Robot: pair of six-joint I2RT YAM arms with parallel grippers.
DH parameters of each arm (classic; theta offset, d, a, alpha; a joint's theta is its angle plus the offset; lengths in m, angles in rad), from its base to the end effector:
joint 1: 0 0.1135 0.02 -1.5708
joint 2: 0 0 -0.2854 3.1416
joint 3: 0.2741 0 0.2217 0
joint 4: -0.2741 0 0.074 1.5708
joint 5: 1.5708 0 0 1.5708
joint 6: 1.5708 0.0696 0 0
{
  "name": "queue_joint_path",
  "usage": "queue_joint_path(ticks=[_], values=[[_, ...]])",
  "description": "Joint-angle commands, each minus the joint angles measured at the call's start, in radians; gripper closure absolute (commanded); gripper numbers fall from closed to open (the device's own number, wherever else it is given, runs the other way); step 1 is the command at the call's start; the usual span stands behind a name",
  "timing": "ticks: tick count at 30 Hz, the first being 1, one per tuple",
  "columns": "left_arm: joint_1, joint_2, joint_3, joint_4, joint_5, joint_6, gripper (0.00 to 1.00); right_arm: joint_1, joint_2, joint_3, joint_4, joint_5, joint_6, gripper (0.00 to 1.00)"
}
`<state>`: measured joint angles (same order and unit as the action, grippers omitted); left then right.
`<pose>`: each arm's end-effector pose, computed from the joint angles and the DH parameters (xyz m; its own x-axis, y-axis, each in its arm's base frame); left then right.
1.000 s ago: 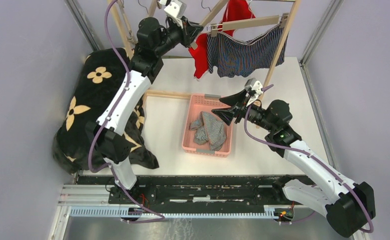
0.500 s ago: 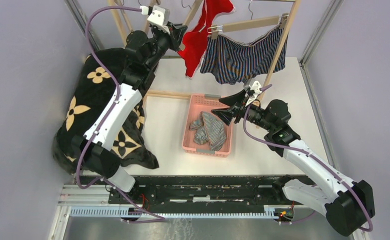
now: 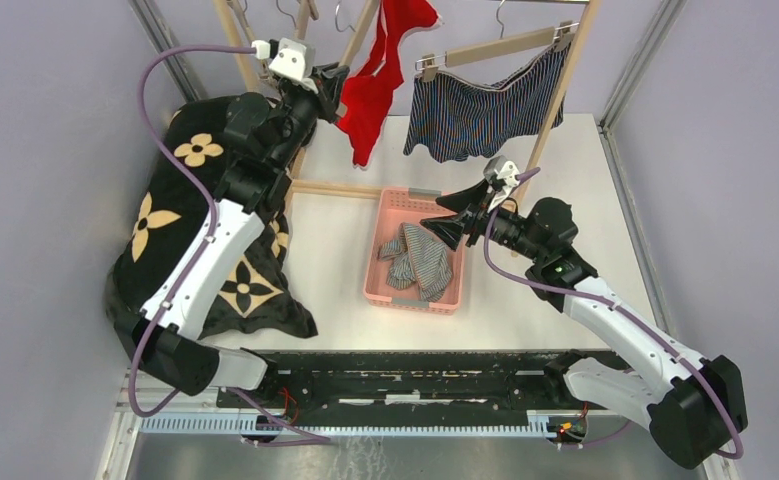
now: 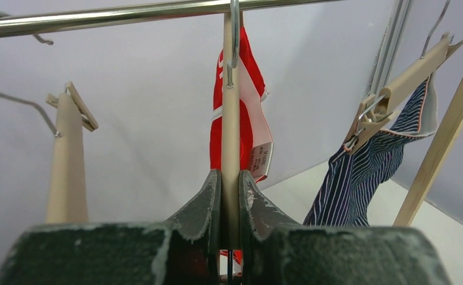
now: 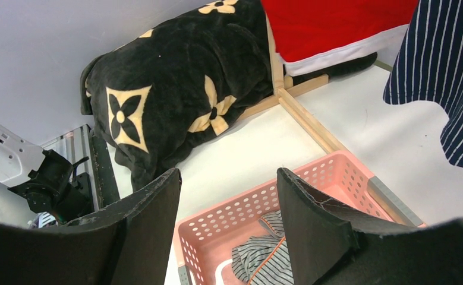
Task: Remove the underwear clipped to the hanger
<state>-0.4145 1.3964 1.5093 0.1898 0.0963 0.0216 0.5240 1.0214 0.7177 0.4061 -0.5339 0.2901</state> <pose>0.2834 -0.1320 0.5210 0.2833 -0.1011 -0.9537 0.4789 0.8765 0.0493 0.1778 0.1436 0.3640 -0.1638 0.1898 -0.9681 -0.8580 0.4569 0.2347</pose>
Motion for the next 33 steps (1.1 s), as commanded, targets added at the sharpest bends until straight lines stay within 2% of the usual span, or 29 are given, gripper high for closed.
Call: queue_joint_path(ticks=[1,8,13,16,19,24,29,33], values=[[0.006,-0.086,-0.050,0.049,-0.027,0.067,0.97,0.007,0.002,0.019,0.054,-0.005,0.000,0.31],[0.007,-0.167,-0.145,-0.158,-0.026,0.063,0.97,0.006,-0.016,0.032,0.016,0.012,-0.017,0.31],[0.007,-0.268,-0.197,-0.456,-0.100,0.096,0.97,0.006,0.000,0.091,-0.065,0.078,-0.051,0.31],[-0.012,-0.349,-0.222,-0.563,-0.156,0.074,0.97,0.004,0.051,0.151,-0.115,0.084,-0.058,0.30],[-0.025,-0.404,-0.216,-0.613,-0.085,0.037,0.97,0.005,0.118,0.229,-0.171,0.077,-0.077,0.29],[-0.035,-0.482,-0.221,-0.665,0.110,0.005,0.97,-0.004,0.211,0.381,-0.275,0.033,-0.150,0.28],[-0.036,-0.566,-0.252,-0.711,0.269,-0.032,0.97,-0.043,0.262,0.498,-0.307,-0.085,-0.161,0.27],[-0.036,-0.622,-0.269,-0.781,0.326,-0.029,0.97,-0.095,0.269,0.553,-0.287,-0.197,-0.122,0.27]])
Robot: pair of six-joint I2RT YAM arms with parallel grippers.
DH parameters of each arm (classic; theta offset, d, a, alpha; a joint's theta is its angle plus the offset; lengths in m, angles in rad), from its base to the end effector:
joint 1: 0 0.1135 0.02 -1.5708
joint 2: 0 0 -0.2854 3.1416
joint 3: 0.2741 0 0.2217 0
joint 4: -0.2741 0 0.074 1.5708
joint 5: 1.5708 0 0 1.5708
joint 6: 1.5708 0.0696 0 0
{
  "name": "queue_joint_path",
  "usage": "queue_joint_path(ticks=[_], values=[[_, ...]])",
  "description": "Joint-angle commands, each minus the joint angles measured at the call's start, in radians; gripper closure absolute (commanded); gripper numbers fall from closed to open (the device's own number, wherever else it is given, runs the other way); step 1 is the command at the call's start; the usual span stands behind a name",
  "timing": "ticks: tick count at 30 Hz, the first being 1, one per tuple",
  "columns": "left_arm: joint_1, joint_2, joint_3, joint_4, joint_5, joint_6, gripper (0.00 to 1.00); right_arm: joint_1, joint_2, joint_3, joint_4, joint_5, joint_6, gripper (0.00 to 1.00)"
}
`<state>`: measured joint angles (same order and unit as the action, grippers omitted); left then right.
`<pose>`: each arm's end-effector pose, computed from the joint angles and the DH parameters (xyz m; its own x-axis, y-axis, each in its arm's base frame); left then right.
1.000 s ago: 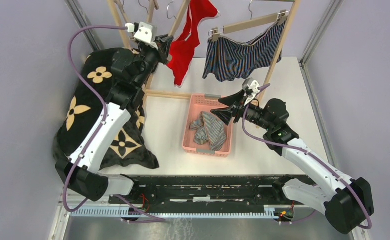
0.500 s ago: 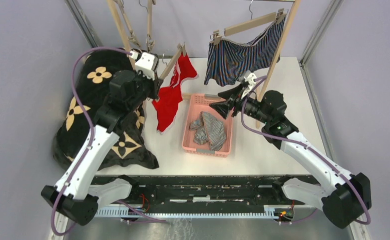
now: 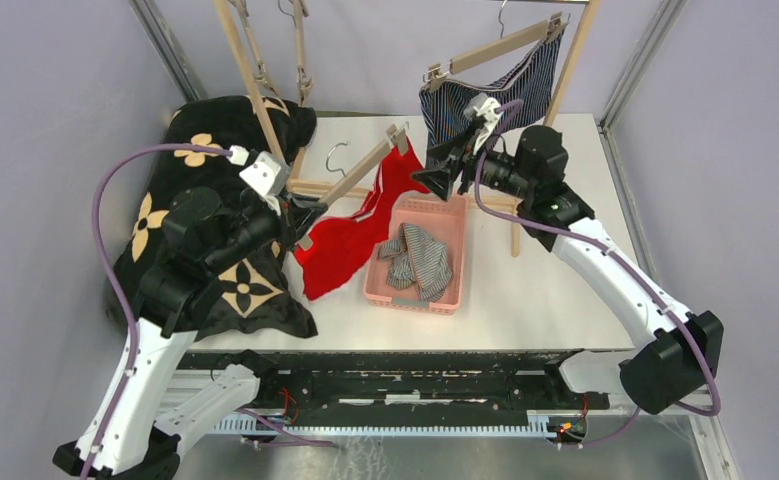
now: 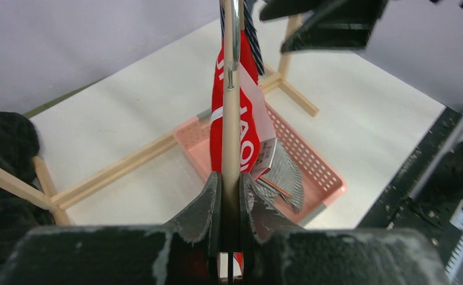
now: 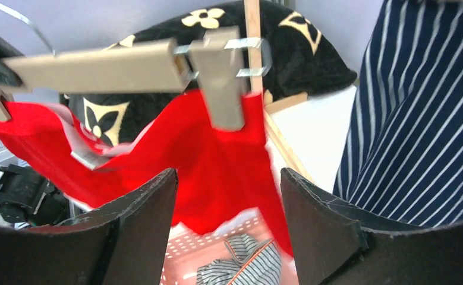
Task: Remove the underwear clipped to the hanger
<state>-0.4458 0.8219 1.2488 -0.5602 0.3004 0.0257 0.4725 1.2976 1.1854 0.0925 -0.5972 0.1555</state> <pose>0.1123 -0.0765 0.4469 -0.1025 0.0762 -0.9918 0.6794 0.7337 -0.0138 0.2434 0.1683 0.4215 -0.1531 0.0656 -0.9860 -0.8637 0.4760 0.1658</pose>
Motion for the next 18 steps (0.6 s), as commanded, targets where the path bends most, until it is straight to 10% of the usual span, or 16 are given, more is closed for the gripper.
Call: queue_joint_path(ticks=[1,8,18], values=[[-0.004,-0.058,-0.016,-0.045,0.129,-0.033,0.97,-0.062,-0.012,0.094,0.041,-0.165,0.024,0.27],[-0.005,-0.122,-0.126,0.008,0.191,-0.042,0.97,-0.188,0.004,0.172,0.180,-0.502,0.158,0.25],[-0.005,-0.181,-0.255,0.332,0.317,-0.097,0.97,-0.203,0.139,0.170,0.813,-0.717,0.707,0.25]])
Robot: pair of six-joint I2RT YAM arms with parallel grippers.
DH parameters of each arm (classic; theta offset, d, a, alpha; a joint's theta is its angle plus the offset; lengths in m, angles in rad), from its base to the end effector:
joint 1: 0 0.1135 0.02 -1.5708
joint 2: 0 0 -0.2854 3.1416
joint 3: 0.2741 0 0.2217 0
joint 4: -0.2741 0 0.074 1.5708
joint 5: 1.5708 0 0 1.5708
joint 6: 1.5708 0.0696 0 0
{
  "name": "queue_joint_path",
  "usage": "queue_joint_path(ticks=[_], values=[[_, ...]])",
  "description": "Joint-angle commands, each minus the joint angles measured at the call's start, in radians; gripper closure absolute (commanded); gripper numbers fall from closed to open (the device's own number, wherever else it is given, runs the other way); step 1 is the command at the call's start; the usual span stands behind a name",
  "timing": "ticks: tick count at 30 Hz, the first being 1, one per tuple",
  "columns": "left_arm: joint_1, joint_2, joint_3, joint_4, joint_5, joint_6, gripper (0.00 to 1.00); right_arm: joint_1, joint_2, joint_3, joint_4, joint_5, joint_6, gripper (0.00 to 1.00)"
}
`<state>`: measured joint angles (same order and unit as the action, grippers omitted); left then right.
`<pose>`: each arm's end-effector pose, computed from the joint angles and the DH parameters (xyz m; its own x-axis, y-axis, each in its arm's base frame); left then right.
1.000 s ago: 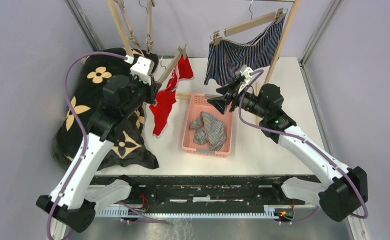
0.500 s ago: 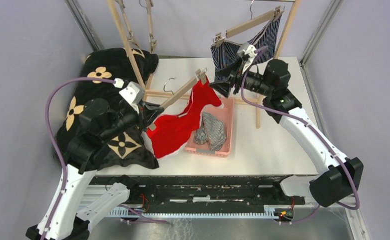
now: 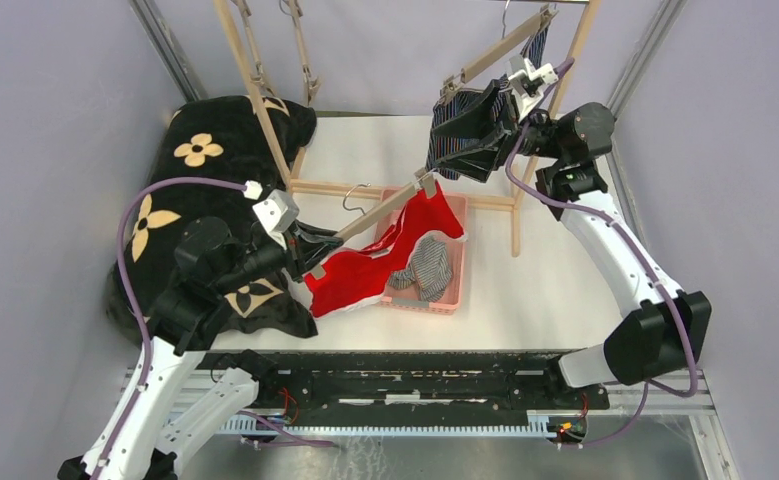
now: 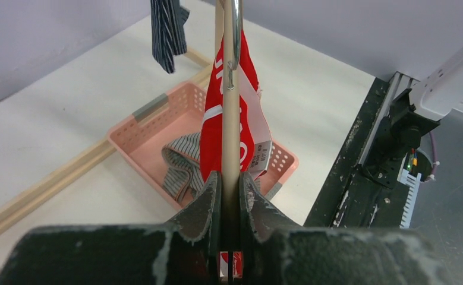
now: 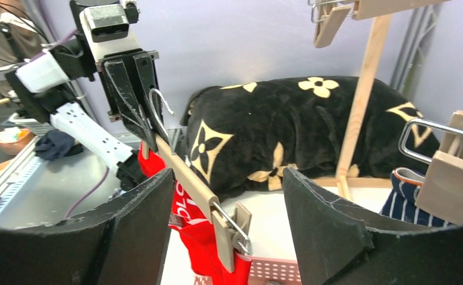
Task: Remove the underwear clipped to the hanger
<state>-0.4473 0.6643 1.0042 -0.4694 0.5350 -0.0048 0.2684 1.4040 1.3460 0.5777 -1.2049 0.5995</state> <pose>0.0832 -0.0792 0.3999 -0.1204 0.0532 -0.9913 0.8274 0.5572 -0.0706 0.2479 0.1356 0.4916 -0.0991 0.1821 -0.9783 -0.9937 0.0331 0.1069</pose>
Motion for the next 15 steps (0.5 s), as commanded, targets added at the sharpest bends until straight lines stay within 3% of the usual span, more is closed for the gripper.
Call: queue_joint_path(ticks=[1,5,15], values=[[-0.004,-0.023,-0.018,0.265,0.091,-0.075,0.97,0.001,0.038,0.009,0.338,-0.109,0.277,0.25],[-0.003,-0.018,-0.041,0.351,0.098,-0.110,0.97,0.000,0.027,-0.012,0.340,-0.101,0.276,0.24],[-0.003,0.012,-0.030,0.388,0.110,-0.130,0.97,0.011,-0.016,-0.056,0.231,-0.076,0.171,0.24]])
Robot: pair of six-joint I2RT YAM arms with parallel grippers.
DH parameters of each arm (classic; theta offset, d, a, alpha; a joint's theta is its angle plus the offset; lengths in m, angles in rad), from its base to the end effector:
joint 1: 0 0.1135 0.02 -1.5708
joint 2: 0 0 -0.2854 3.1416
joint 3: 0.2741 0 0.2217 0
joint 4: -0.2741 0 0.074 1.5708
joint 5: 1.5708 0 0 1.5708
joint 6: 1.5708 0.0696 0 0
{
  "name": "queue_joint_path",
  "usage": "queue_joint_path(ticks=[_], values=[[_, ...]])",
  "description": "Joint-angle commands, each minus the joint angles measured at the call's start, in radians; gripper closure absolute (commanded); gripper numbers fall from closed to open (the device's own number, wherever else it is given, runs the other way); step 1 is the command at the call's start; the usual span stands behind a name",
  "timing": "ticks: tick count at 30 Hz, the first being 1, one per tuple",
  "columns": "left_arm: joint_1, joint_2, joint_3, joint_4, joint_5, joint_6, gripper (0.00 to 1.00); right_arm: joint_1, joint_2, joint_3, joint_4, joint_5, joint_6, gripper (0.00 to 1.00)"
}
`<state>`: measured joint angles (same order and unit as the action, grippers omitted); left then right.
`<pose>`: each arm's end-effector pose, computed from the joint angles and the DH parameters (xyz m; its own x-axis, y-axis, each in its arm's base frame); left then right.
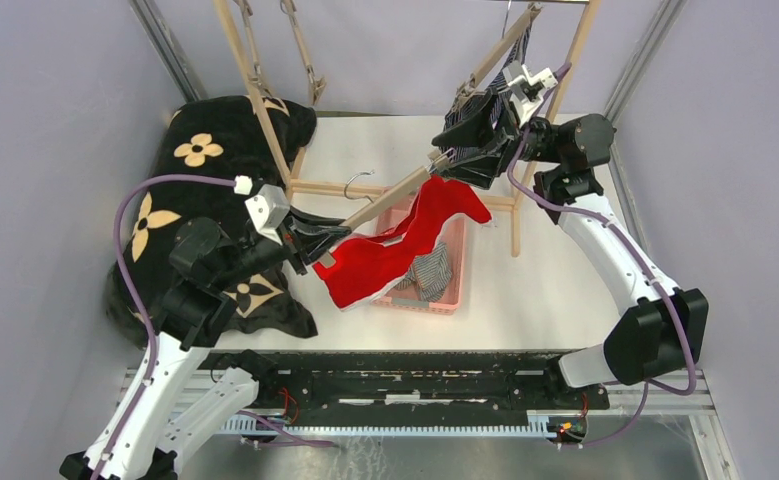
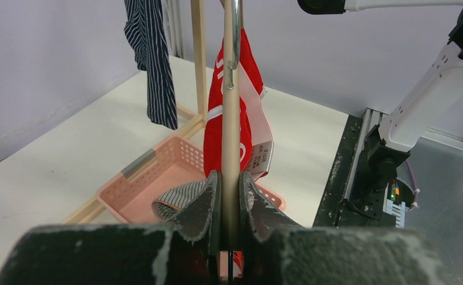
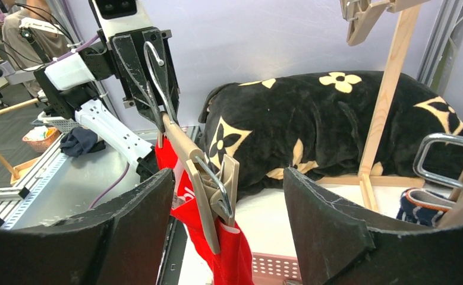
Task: Remove the underwear clipped to the hanger
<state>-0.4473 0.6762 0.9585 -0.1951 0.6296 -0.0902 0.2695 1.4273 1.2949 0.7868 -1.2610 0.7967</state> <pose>0.0863 -0.0869 0.4205 -0.0009 -0.0803 -0.9968 0.8820 0.4697 -0.0387 0.2467 0.1369 0.4852 -0.1687 0.1796 -0.9692 -0.9855 -0.0511 0.1621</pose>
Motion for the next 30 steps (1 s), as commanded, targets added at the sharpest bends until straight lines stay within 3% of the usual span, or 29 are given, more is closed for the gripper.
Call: queue_joint_path(ticks=[1,3,5,7,11,14,15,16,18,20,23,27,30], values=[[-0.003,0.004,0.018,0.118,0.019,-0.047,0.97,0.011,-0.040,-0.007,0.021,-0.016,-0.028,0.25],[-0.003,0.009,0.017,0.121,0.019,-0.052,0.97,0.015,-0.040,-0.007,0.017,-0.015,-0.033,0.28],[-0.004,0.011,0.012,0.127,0.020,-0.057,0.97,0.019,-0.039,-0.005,0.014,-0.018,-0.035,0.39],[-0.003,0.013,0.005,0.135,0.021,-0.060,0.97,0.024,-0.037,-0.001,0.009,-0.023,-0.040,0.55],[-0.002,0.020,0.001,0.143,0.021,-0.061,0.97,0.031,-0.033,0.009,-0.004,-0.022,-0.054,0.97],[-0.002,0.030,-0.004,0.155,0.024,-0.064,0.97,0.033,-0.036,0.012,-0.007,-0.015,-0.062,0.99],[-0.003,0.033,-0.006,0.159,0.027,-0.067,0.97,0.033,-0.037,0.015,-0.016,-0.009,-0.064,0.88],[-0.004,0.036,-0.007,0.162,0.030,-0.069,0.97,0.033,-0.038,0.020,-0.027,-0.003,-0.064,0.68],[-0.003,0.040,-0.013,0.176,0.030,-0.076,0.97,0.036,-0.042,0.024,-0.032,0.004,-0.065,0.52],[-0.003,0.040,-0.021,0.197,0.028,-0.085,0.97,0.038,-0.050,0.020,-0.036,0.012,-0.070,0.29],[-0.003,0.045,-0.023,0.244,0.025,-0.102,0.97,0.039,-0.074,0.007,-0.117,0.036,-0.141,0.22],[-0.003,0.053,-0.008,0.319,0.020,-0.119,0.97,0.039,-0.123,-0.019,-0.292,0.109,-0.297,0.21],[-0.003,0.057,-0.007,0.396,0.019,-0.134,0.97,0.039,-0.161,-0.051,-0.306,0.170,-0.330,0.21]])
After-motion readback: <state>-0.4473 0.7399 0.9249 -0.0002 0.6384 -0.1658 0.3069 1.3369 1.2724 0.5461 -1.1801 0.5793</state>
